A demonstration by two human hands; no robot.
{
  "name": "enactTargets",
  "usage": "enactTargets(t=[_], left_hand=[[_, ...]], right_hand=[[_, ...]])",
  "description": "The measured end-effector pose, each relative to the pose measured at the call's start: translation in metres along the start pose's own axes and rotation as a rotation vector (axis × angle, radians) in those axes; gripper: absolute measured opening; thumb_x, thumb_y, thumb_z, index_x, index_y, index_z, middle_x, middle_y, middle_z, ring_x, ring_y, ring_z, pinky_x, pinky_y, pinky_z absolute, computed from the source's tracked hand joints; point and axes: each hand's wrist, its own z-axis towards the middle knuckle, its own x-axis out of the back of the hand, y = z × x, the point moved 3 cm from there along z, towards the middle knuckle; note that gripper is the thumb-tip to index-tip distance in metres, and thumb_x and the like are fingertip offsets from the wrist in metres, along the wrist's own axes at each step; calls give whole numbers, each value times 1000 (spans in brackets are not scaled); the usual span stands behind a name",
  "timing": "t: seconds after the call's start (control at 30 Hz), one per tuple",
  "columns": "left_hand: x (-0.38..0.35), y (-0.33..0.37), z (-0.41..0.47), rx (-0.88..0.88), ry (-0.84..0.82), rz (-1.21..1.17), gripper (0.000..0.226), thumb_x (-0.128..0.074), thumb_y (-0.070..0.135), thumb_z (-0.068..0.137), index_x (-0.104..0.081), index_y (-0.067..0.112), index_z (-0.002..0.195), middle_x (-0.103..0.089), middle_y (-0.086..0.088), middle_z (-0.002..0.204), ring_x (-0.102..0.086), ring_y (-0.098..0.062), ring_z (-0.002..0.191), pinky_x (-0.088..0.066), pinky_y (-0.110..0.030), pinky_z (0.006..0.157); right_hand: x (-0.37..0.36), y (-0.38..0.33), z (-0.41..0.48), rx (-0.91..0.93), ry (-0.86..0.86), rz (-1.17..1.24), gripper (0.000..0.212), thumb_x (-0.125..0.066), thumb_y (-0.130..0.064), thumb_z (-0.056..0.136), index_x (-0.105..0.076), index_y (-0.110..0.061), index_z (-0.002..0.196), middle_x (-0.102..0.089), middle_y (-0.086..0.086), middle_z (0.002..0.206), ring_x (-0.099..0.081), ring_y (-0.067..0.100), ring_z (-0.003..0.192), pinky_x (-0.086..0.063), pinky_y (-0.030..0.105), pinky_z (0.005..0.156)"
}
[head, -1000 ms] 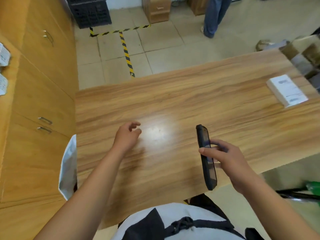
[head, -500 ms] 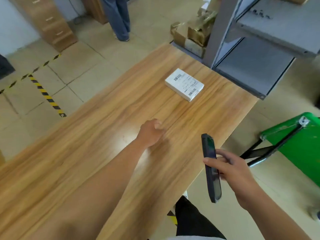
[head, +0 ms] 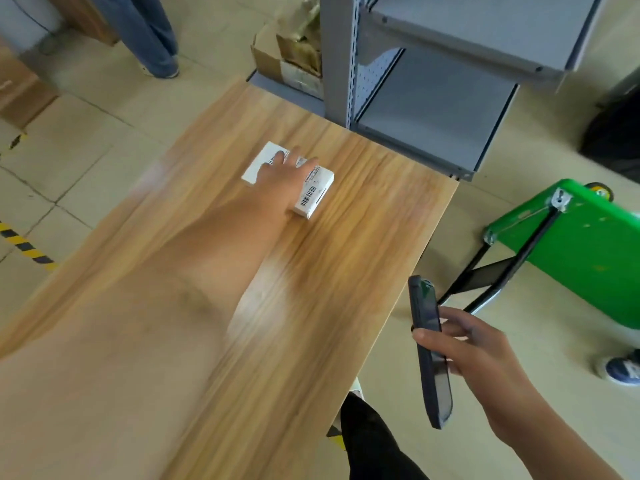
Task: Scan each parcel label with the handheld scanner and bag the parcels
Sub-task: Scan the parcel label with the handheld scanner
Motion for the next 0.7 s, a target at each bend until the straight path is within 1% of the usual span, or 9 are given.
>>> enactTargets(t=[0.1,0.23,0.3,0.37,0.43,0.5,0.57,0.67,0.7], left_hand=[[0,-3,14,-18,-54,57,110,-75,-1,70,-14,40,152,-8,-4,160,-15,-34,145,-38,-49,100],[3,-14,10,-36,-79,130,123,-91,21,57,-15,30,153,-30,-4,151,-20,-29,145,-30,-48,109],[0,-24,-7,-10,-71,49,127,-92,32,54,-14,27,153,-35,-6,149,-25,-28,143,-25,-47,113],[-11,-33,-38,36,-65,-89,125,-90,39,54,-15,25,153,-38,-8,146,-33,-29,139,-28,-44,110],[-27,-39,-80,89,-65,-198,122,-84,47,55,-13,25,152,-39,-10,143,-39,-31,134,-30,-42,108],[-43,-47,-124,175,-52,-309,123,-82,52,56,-11,26,153,-38,-11,141,-42,-34,129,-32,-43,106],[-62,-57,-169,299,-38,-427,125,-81,58,56,-10,25,153,-37,-10,141,-41,-34,126,-36,-42,100],[-99,-72,-243,540,-57,-585,128,-77,71,53,-11,27,153,-34,-9,142,-35,-30,129,-37,-42,97],[-113,-75,-268,624,-74,-644,128,-75,75,51,-11,28,152,-33,-9,142,-36,-30,129,-40,-43,98]], right_hand=[[4,1,4,-12,11,6,61,-85,-43,54,-76,-21,110,-67,15,103,-70,32,93,-56,51,88],[5,2,8,-3,-5,-2,60,-85,-44,55,-75,-22,111,-66,15,103,-69,31,96,-57,50,85],[0,-1,10,7,-43,1,59,-93,-40,56,-75,-23,110,-68,13,95,-71,26,90,-56,41,76],[-8,-5,12,14,-84,-8,43,-91,-35,67,-77,-25,106,-71,11,89,-73,22,84,-53,35,70],[-21,-9,16,18,-127,-27,32,-87,-33,74,-77,-27,104,-71,15,96,-72,23,87,-51,34,70],[-38,-12,21,24,-189,-63,34,-88,-33,74,-75,-29,105,-69,18,102,-70,23,89,-48,34,71],[-59,-16,23,38,-269,-109,37,-88,-34,74,-73,-29,108,-70,14,100,-72,21,89,-50,34,72],[-98,-21,21,71,-396,-179,34,-87,-32,74,-73,-28,105,-73,-6,79,-73,6,73,-52,21,58],[-110,-22,19,79,-441,-201,33,-88,-31,74,-72,-28,103,-73,-8,75,-73,6,71,-52,19,54]])
